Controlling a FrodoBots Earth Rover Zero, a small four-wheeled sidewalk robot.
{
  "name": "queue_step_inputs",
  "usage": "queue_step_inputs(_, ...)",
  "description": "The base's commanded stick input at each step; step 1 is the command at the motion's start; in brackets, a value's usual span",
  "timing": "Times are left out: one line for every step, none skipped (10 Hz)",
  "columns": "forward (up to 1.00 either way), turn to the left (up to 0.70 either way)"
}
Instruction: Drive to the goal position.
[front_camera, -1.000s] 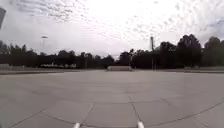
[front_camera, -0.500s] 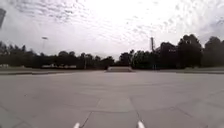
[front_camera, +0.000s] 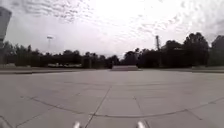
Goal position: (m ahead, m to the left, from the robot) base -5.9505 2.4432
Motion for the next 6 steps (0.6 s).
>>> queue_step_inputs(0.0, 0.7)
queue_step_inputs(0.0, 0.7)
queue_step_inputs(0.0, 0.7)
queue_step_inputs(0.0, 0.7)
queue_step_inputs(0.0, 0.7)
queue_step_inputs(0.0, 0.7)
